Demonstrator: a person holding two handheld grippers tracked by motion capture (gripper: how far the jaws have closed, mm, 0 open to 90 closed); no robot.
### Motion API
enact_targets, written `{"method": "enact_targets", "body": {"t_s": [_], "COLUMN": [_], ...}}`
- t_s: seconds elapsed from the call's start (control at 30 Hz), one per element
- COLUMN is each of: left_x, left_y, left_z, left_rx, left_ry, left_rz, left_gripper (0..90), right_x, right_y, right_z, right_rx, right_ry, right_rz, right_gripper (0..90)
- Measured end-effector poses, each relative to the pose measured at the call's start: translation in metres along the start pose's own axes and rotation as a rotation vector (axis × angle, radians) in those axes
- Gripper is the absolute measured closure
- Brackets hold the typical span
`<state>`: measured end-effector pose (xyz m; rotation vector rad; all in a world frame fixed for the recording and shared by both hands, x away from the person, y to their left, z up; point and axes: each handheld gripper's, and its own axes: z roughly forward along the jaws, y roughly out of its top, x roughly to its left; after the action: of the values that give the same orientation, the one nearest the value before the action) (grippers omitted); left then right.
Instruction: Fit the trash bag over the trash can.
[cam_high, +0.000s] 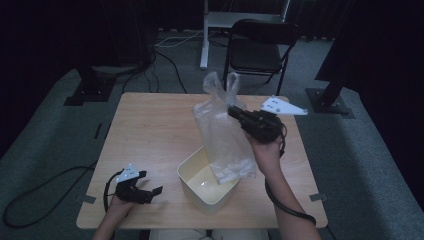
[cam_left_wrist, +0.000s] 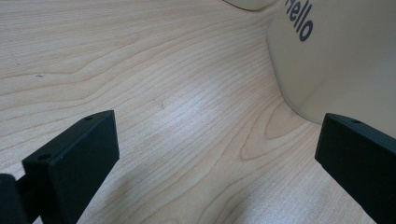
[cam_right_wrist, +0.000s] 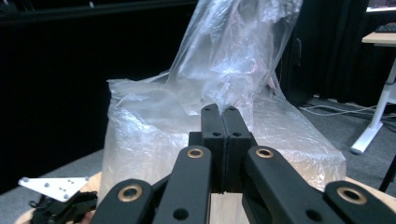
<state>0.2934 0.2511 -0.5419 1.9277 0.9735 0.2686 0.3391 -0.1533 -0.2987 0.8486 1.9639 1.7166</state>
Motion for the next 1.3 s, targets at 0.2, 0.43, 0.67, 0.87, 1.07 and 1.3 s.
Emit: {"method": "enact_targets", "body": {"t_s": [0.2,0.43,0.67,0.87,1.07,1.3], "left_x": [0.0,0.0,0.0,0.0,-0.003,-0.017], "left_y": [0.0,0.0,0.0,0.0,0.001,0.018], "left_z": [0.0,0.0,0.0,0.0,0.0,-0.008], "left_rx": [-0.001,0.0,0.004,0.004,-0.008,-0.073], "left_ry": [-0.001,-0.002,-0.001,0.003,0.021,-0.035], "left_rz": [0.002,0.002,0.001,0.003,0.003,-0.015], "left_gripper": [0.4,0.4,0.4,0.4,0.4,0.4], "right_x": [0.008,0.007,0.005,0.005,0.006,0.002], "right_y": [-0.012,-0.034,-0.054,-0.072,-0.09,-0.112], "right_z": [0.033,0.056,0.055,0.041,0.023,0.009], "right_rx": [0.042,0.053,0.088,0.101,0.148,0.225], "right_ry": [0.036,0.064,0.069,0.076,0.092,0.11], "right_rz": [-0.009,-0.005,0.017,0.036,0.063,0.11], "right_gripper": [90.0,90.0,90.0,90.0,90.0,87.3]}}
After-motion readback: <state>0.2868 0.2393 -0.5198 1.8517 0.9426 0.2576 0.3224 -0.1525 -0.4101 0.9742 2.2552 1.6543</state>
